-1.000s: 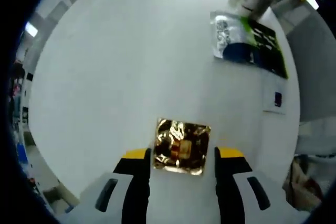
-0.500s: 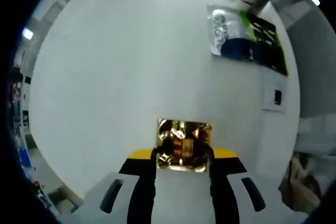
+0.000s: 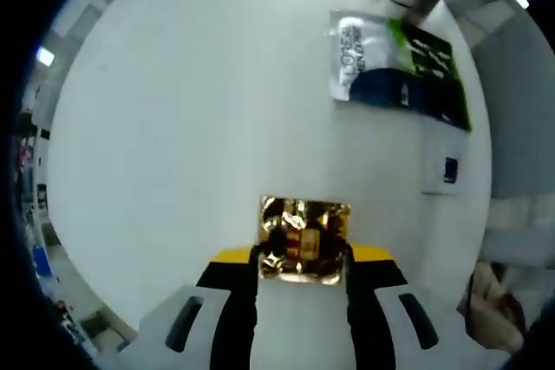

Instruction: Arrange the skincare products in the storage area until every visible bottle or jar stands upright without overlapping.

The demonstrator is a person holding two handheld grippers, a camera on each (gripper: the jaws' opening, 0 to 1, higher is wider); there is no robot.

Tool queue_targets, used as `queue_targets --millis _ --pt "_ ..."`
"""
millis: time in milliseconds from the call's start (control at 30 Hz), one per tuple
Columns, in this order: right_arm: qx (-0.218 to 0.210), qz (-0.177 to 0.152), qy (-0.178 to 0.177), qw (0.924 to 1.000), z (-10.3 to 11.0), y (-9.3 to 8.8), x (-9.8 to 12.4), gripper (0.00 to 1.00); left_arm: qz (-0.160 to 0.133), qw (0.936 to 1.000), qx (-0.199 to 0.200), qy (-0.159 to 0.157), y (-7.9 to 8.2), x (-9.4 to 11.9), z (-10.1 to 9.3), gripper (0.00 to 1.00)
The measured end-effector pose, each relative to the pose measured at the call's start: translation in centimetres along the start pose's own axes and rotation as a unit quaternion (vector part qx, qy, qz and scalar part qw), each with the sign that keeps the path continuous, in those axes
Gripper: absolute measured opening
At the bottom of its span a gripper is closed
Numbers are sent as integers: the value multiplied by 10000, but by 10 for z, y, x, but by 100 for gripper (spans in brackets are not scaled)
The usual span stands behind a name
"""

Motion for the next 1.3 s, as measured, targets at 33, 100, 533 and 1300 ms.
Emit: queue_targets --millis 33,100,533,1300 --pt "12 -7 -1 10000 0 0 0 100 2 10000 -5 6 1 0 -1 37" --pt "15 -3 9 10000 1 0 0 100 7 10000 -14 9 4 -1 -4 37" --pt "-16 -40 -45 10000 -1 -2 4 100 33 10000 -7 -2 19 -2 -19 37" --pt "-65 -107 -83 9999 -5 -6 7 100 -66 10000 18 3 43 -7 -38 37"
Point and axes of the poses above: the point that each gripper's makers call its tool centre point, and the gripper's own axes: x roughly backward along the fingers, z roughly to its left, y roughly out of its top, the point moved 6 cm from there along x, roughly backward along the fingers, and after that the axes turned 6 degrees about -y, right-handed, at the moved point
